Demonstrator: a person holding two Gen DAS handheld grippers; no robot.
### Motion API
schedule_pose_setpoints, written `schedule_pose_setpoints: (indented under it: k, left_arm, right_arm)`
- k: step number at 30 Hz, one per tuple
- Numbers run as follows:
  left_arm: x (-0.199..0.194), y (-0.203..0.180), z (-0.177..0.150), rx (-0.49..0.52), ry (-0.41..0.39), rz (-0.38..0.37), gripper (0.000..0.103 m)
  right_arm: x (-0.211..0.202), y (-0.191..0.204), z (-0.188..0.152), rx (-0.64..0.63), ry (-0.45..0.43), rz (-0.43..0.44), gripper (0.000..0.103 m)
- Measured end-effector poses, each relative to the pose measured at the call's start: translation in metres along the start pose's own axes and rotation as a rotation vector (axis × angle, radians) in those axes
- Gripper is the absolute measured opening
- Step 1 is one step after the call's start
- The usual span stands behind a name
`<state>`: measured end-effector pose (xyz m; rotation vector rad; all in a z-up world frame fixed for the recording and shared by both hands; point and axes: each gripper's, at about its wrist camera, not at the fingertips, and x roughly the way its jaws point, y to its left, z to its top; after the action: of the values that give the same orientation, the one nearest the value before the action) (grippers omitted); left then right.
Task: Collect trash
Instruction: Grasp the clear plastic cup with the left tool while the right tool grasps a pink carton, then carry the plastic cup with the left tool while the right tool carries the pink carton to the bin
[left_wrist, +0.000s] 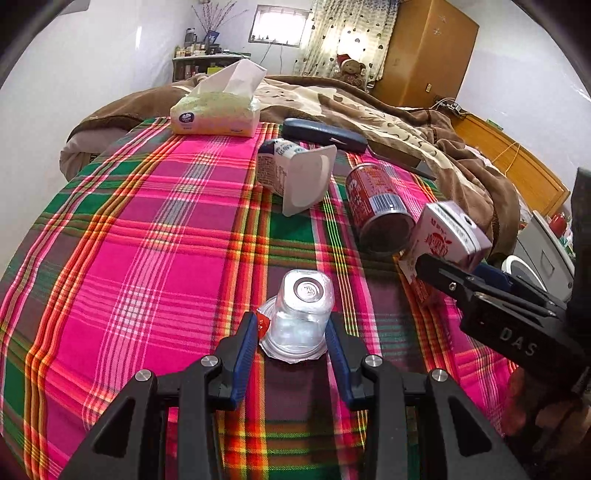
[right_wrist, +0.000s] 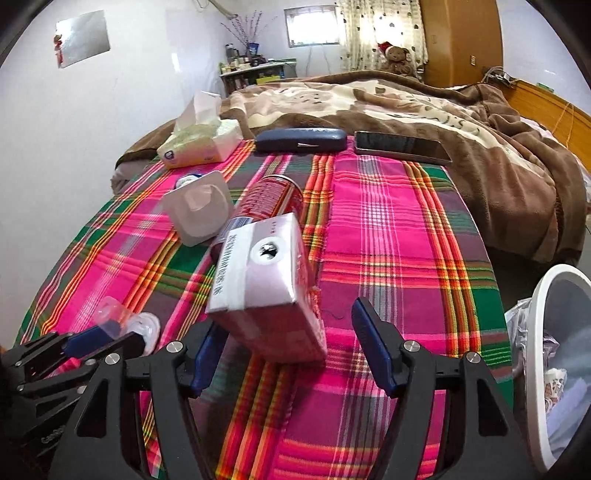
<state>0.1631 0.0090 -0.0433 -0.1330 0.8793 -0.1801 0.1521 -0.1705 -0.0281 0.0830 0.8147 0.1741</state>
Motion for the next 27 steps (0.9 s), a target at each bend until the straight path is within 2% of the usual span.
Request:
schedule_pose_setpoints:
  k: [1,3,5,7,12,27]
  left_arm:
    - [-0.001,0.0,0.001,0.003,-0.002,0.003,0.038]
    - [-0.001,0.0,0.004,0.004,-0.003,0.002,0.038]
    - [-0.001,0.001,0.008,0.003,-0.001,0.005,0.038]
    - [-0.003,0.0,0.01,0.006,-0.006,0.0,0.038]
    - [-0.007,-0.007,0.014,0.019,-0.014,-0.002,0.038]
    - [-0.026,-0.03,0.018,0.064,-0.047,-0.009,0.038]
  right_arm:
    - [0.001,-0.001,0.0,0.008,0.004,-0.001,0.068]
    - [0.001,-0.001,0.0,0.017,0.007,0.0,0.06]
    - [0.003,-0.001,0.0,0.017,0.015,-0.008,0.046]
    - [0.002,-0.002,-0.001,0.025,0.018,-0.005,0.042]
    - [-0.001,-0.005,-0.002,0.042,0.008,0.004,0.038]
    - [-0.025,-0.015,0.002,0.077,-0.054,0.029,0.038]
